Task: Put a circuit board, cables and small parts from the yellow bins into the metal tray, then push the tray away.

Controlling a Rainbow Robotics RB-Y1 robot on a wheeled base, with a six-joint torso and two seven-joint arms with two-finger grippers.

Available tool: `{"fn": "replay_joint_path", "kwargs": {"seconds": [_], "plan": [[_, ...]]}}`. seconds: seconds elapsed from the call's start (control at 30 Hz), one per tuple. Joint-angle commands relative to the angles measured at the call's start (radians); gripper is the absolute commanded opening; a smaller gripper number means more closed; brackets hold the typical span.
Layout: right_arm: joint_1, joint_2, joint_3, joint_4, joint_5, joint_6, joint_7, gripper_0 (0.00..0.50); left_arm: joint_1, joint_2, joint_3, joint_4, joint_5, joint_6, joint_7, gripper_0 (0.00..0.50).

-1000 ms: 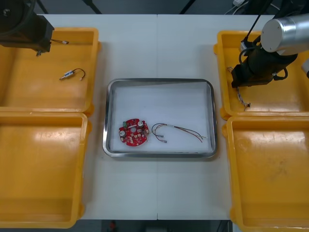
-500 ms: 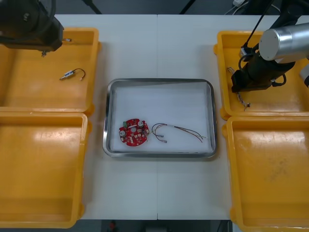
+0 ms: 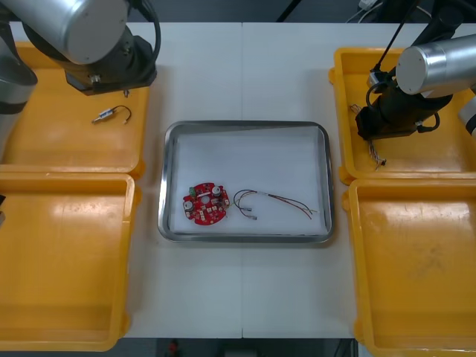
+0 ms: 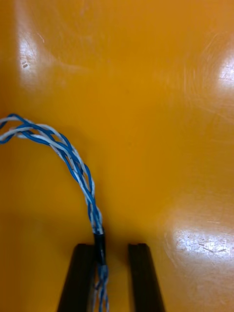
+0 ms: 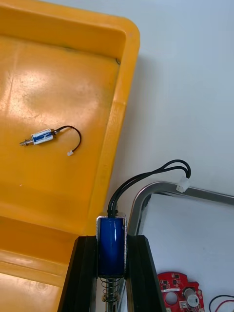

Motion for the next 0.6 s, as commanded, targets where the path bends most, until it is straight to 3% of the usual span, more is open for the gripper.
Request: {"fn": "replay_joint_path", "kwargs": {"seconds": [0.03,0.27,0.43,0.6], "plan": [[0.021,0.023,0.026,-0.005,0.002,-0.008,0.011,0.0,0.055,-0.082,-0.062,-0.059,-0.116,0.006,0.009,0.0],[0.021,0.008,-0.004,-0.029,0.013,0.001,0.023,0.0,0.109,-0.15,-0.122,-0.058,-0.2,0.006,0.043,0.0],[0.021,-0.017,-0.089,-0.117,0.048,0.064,0.049,0.0,0.139,-0.174,-0.206,-0.055,-0.26,-0.007,0.159,0.0],[0.021,-0.035,-0.166,-0.184,0.053,0.118,0.074,0.0,0.156,-0.183,-0.252,-0.053,-0.263,-0.074,0.227,0.0]]}}
